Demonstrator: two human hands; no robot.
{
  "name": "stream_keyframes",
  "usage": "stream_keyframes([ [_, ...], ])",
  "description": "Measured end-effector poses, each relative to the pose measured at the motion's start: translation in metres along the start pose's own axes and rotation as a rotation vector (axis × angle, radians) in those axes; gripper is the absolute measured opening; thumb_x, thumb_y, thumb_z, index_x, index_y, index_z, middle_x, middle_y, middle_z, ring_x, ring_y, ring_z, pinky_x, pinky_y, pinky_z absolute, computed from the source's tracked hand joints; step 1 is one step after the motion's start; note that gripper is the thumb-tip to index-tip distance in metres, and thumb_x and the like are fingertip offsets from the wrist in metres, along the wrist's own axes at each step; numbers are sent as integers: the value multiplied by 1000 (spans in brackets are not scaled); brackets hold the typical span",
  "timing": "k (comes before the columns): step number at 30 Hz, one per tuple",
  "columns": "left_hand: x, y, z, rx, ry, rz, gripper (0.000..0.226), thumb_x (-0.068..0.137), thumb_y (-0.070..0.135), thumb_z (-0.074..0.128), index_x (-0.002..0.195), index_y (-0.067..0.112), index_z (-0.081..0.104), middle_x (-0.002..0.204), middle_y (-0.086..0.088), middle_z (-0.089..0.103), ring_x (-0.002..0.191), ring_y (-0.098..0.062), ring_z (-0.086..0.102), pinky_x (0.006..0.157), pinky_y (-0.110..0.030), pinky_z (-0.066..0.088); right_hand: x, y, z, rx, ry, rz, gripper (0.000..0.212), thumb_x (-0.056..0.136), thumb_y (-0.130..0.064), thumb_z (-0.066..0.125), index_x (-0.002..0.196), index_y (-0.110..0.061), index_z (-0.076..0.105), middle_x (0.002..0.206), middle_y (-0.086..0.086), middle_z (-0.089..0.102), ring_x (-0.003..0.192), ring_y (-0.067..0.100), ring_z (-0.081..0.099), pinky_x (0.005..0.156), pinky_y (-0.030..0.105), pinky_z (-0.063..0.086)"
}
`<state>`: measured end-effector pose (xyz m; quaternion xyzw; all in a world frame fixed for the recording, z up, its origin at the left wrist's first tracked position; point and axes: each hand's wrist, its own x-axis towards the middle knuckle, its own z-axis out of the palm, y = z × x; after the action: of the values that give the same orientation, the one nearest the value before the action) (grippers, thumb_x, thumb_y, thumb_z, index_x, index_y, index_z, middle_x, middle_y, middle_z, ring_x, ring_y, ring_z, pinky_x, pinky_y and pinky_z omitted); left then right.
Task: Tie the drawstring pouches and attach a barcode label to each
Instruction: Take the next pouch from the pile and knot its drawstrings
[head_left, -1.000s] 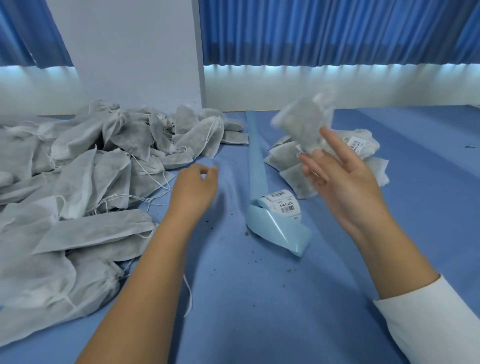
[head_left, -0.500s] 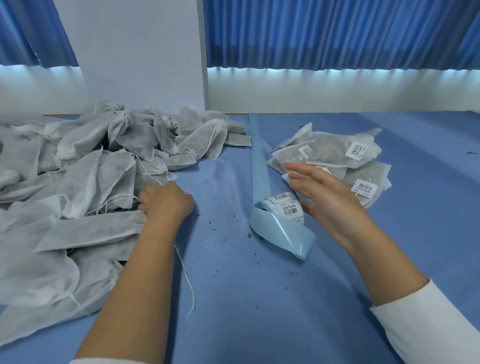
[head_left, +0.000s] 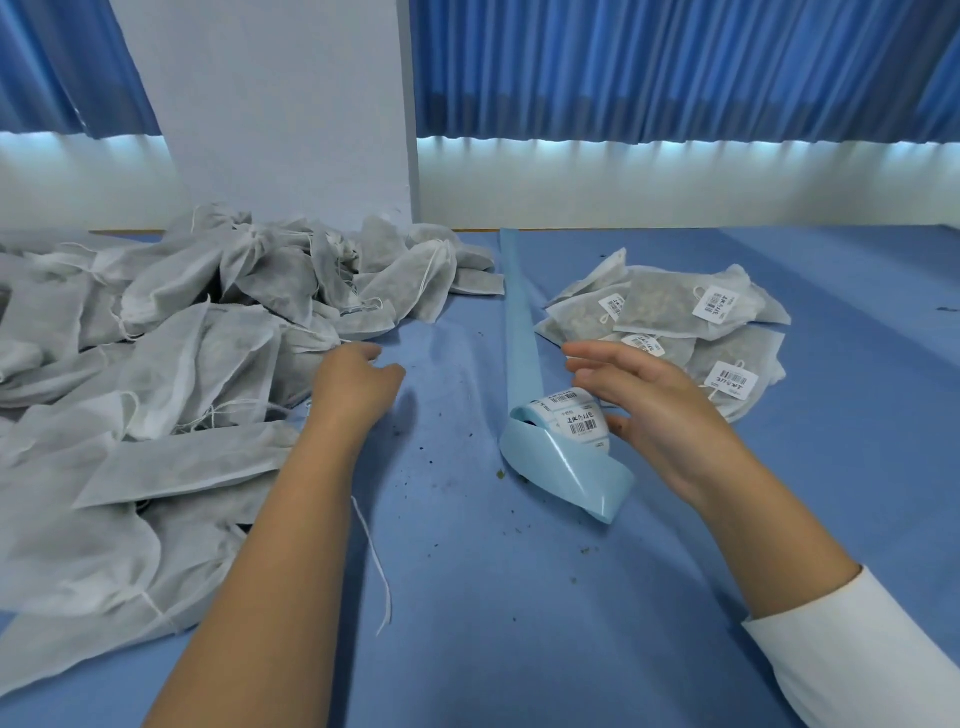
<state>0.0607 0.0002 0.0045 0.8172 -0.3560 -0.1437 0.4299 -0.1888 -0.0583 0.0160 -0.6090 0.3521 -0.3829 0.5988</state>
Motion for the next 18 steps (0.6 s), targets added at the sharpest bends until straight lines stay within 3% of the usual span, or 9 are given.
stream_keyframes([
  [2,-10,13,0,-112,-53,43,44,92,21,65,135,17,60,128,-4,63,111,-23,63,92,-28,48,0,0,0,-6,-4,-3,27,91,-12,62,100,-33,76,113,-5,69,92,0,66,67,17,51],
  [3,-16,21,0,-158,-83,84,42,91,24,67,132,21,62,118,0,66,101,-15,65,83,-19,49,-1,0,0,-14,-2,-9,27,91,-12,62,100,-33,76,112,-5,70,92,0,66,68,17,51],
  [5,-31,37,3,-243,-176,182,30,90,25,68,119,31,69,97,9,66,82,1,60,63,-3,42,-2,0,1,-67,23,-55,30,91,-8,62,99,-33,76,108,-7,71,90,0,66,71,18,50],
  [7,-45,49,6,-310,-291,264,19,90,24,68,103,37,74,86,15,69,72,5,58,55,-2,39,-3,1,2,-168,59,-151,34,89,-4,64,100,-35,74,104,-7,71,89,1,64,73,16,50],
  [10,-60,58,7,-376,-438,350,17,92,21,68,94,35,78,77,20,70,65,8,56,57,-6,41,-4,2,4,-378,70,-285,40,85,-6,71,111,-35,69,99,-9,67,89,7,58,79,18,47],
  [13,-72,65,9,-446,-583,421,16,92,11,66,95,20,79,80,16,74,63,9,57,61,-4,42,-7,-1,7,-460,-7,-346,44,83,-9,74,121,-31,67,94,-9,68,84,5,57,75,12,42],
  [16,-79,68,11,-456,-650,497,15,92,4,64,94,11,78,79,11,75,62,8,59,60,-5,43,-12,-4,11,-392,-76,-374,29,87,-1,65,90,-28,76,78,-3,71,71,11,57,70,29,46],
  [18,-78,68,11,-488,-603,510,17,93,4,64,91,15,77,77,12,73,59,5,56,59,-8,43,-13,-5,11,-372,-50,-377,24,93,-7,61,82,-22,77,78,7,72,69,27,57,68,38,46],
])
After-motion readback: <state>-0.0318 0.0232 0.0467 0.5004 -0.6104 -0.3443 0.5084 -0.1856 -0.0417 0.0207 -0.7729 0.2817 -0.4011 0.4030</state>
